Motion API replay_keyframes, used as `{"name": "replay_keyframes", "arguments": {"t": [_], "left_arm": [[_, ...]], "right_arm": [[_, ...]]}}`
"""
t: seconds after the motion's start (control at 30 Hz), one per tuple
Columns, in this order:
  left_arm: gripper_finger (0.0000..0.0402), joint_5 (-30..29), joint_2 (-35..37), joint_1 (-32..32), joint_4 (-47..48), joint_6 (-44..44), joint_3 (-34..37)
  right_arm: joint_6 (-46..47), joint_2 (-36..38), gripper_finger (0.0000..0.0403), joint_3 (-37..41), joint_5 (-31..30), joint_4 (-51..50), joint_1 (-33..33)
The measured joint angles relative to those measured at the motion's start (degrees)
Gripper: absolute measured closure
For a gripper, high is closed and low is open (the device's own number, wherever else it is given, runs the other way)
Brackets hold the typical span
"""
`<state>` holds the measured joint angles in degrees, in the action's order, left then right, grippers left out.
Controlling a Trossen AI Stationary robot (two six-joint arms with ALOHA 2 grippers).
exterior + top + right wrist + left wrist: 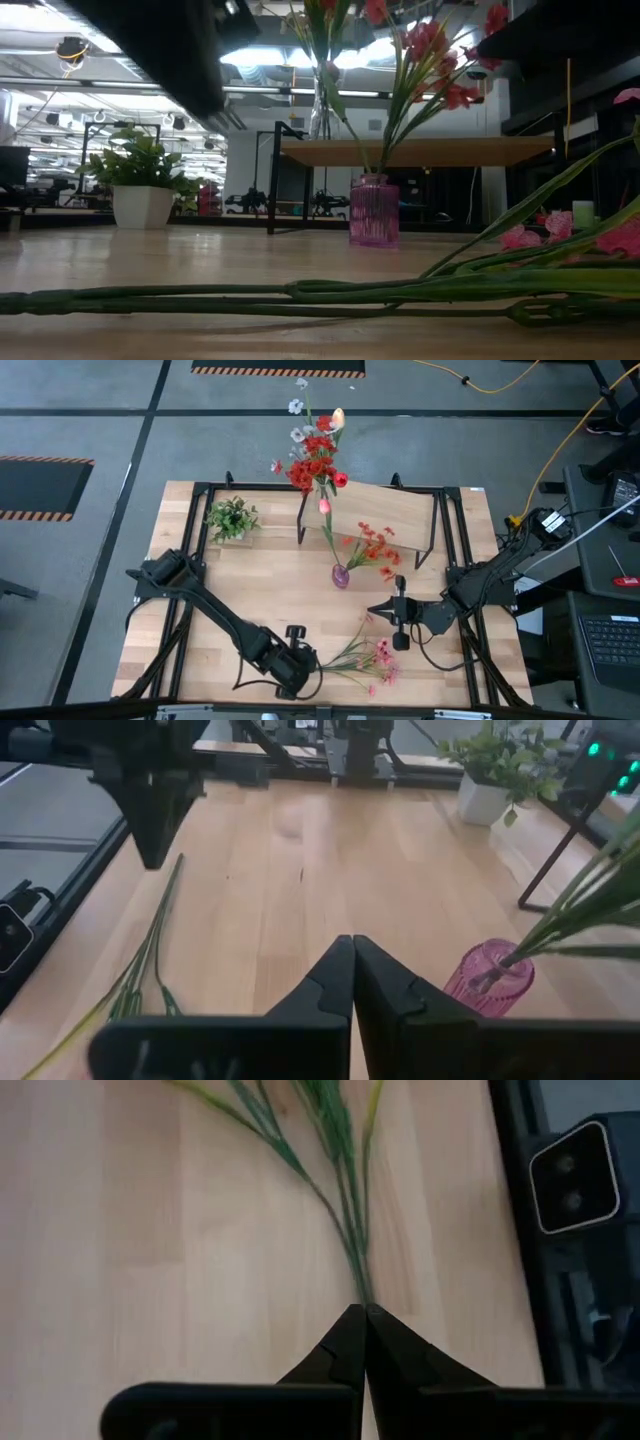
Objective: Pick and place flowers into a vace then onto a shelf
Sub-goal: Put the pink flowers into the purple vase
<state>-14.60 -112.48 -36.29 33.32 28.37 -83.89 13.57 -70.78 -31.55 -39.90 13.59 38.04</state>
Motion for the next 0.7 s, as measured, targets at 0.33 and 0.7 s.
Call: {"name": "replay_keyframes", "arguments": {"t": [0.33, 0.7], "left_arm": [[0.0366, 0.7, -3.1, -0.2, -1.0, 3.6, -0.4], [0.0269, -5.7, -3.1, -2.9, -2.8, 3.9, 1.7]], "right_arm": [[-0.5, 0.0, 0.0392, 0.0, 0.1, 0.9, 0.0], [-0.4, 0.0, 0.0392, 0.0, 0.0, 1.1, 0.0]]}}
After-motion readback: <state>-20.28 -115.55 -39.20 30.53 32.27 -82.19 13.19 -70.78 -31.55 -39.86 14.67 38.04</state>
